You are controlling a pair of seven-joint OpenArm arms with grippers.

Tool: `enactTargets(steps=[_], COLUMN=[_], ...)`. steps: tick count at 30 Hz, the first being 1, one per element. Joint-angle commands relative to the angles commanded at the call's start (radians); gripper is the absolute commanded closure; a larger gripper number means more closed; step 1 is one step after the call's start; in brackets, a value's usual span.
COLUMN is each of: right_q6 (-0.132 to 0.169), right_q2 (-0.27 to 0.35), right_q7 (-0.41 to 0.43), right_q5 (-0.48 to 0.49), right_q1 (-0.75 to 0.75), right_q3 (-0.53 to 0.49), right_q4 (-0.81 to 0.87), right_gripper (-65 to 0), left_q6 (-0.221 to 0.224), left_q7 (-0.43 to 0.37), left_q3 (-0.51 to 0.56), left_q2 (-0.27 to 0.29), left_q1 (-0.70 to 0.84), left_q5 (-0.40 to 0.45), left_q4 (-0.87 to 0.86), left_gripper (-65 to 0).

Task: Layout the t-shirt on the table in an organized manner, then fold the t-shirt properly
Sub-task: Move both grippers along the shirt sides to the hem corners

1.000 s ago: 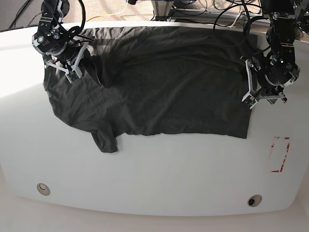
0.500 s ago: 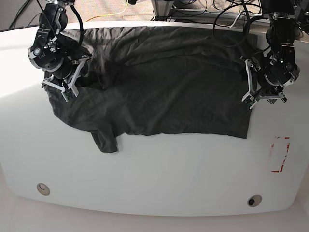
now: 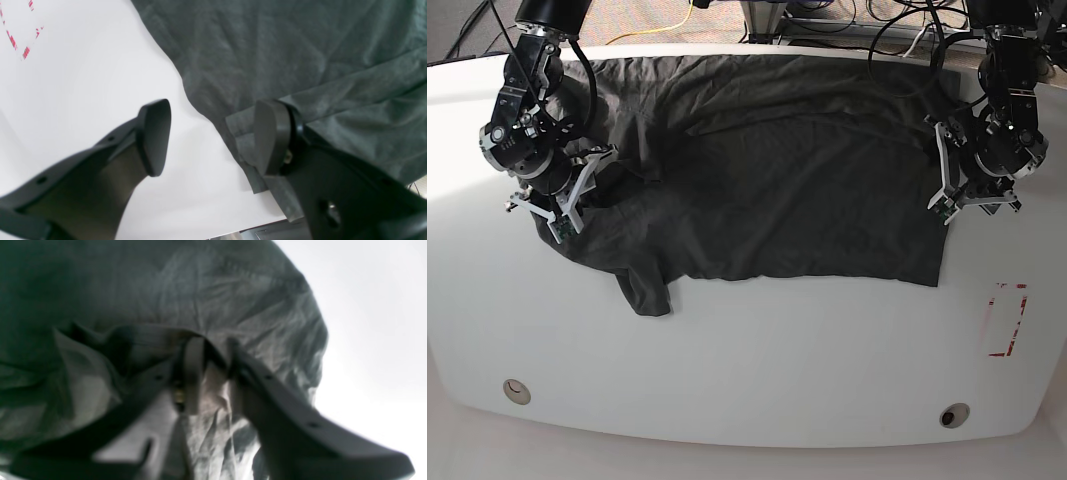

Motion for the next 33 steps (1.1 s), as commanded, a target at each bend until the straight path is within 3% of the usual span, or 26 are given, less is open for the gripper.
enactTargets(steps=[3,7,16,18,25,33], right_q6=[0.0,0.0,0.0,0.0,0.0,0.0], right_q2=[0.0,0.0,0.0,0.0,0.0,0.021], right_q7=[0.0,0.0,0.0,0.0,0.035,0.12], right_q5=[0.0,0.0,-0.002,-0.008,-0.123,-0.198], right_q1=[0.02,0.031,0.032,0.058,0.221,0.368], right_q3=[0.0,0.0,0.118,0.138,0.193,0.187], right_q4=[0.0,0.006,-0.023,-0.058,-0.285,-0.508], right_gripper=[-38.7,-45.8,-46.0,-46.0,-46.0,-46.0], left_q6=[0.0,0.0,0.0,0.0,0.0,0.0], left_q7=[0.0,0.0,-0.015,-0.028,-0.032,-0.032], left_q3=[0.0,0.0,-0.021,-0.06,-0.221,-0.241], left_q2=[0.0,0.0,0.006,0.037,0.13,0.152], left_q1=[0.0,-0.003,-0.052,-0.074,-0.201,-0.262], left_q5=[0.0,-0.002,-0.005,-0.005,0.003,0.005], left_q4=[0.0,0.0,0.006,0.006,0.0,0.0], left_gripper=[-36.7,-36.7,-36.7,-36.7,-36.7,-36.7])
